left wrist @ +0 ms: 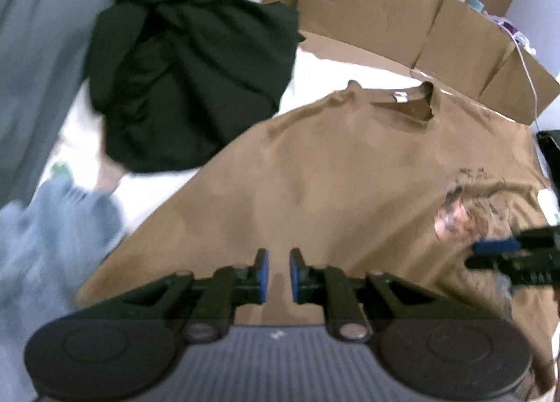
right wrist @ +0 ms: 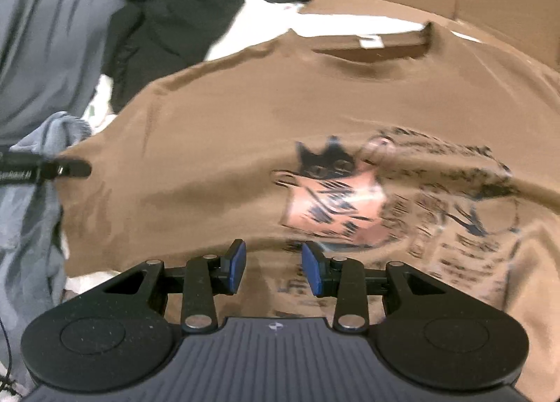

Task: Fold clothes

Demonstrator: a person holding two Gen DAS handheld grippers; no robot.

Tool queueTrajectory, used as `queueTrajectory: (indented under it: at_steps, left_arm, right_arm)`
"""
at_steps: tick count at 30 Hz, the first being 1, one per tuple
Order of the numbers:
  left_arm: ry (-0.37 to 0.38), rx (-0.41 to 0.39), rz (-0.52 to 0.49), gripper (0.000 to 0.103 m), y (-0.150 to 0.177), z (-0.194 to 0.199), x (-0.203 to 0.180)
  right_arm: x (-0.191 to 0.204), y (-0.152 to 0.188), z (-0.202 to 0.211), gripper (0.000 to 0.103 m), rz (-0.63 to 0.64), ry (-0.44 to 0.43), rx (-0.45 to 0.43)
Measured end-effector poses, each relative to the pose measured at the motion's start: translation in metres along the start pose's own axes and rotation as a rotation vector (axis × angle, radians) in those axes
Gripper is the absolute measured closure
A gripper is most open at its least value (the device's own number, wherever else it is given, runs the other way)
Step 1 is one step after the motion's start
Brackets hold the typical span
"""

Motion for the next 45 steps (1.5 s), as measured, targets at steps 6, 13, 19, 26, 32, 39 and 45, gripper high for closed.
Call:
queueTrajectory:
  at_steps: [6,13,19,26,32,39,45]
  left_arm:
    - [-0.015,0.005,0.049,0.09,-0.035,-0.036,-0.007]
    - [-0.006,-0.069,0.104,0.091,-0.069,-0.05,0.005]
    - [-0.038,-0.054,0.156,0.095,-0.075,-0.076,0.025]
    - [-0.056,-0.052,0.165,0.1,-0.075,-0.078,0.028]
    - [-0.033,-0.055,0.181,0.1,-0.073,-0.079,0.032]
    - [-0.024,-0.055,0.184,0.1,-0.075,-0.081,0.034]
    - [-0.009,-0.051,0.202,0.1,-0.075,-0.081,0.037]
  right_arm:
    - [-0.018,0.007,0.006,0.062,-0.028,0.021,0.002]
    - [-0.031,0.005,0.013,0.062,-0.07,0.024,-0.023]
    - [-0.021,-0.027,0.016,0.062,-0.063,-0.014,-0.081]
    - [-0.009,-0.081,-0.008,0.062,0.009,-0.021,-0.112]
    - [-0.006,-0.135,-0.044,0.062,0.003,-0.038,-0.124]
    - [0.009,-0.175,-0.074,0.069,0.032,-0.024,-0.133]
    - [0.023,-0.185,-0.106,0.076,0.092,-0.017,-0.099]
Point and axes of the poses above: each gripper's, at about its wrist camera, not at the fingertips, and z roughly against the way its jaws point, x to its left, y to its underside, the point moved 6 cm from there along -z, roughly the way its jaws point, and after that the axes turned 2 degrees about -y, right-handed, at the moved point
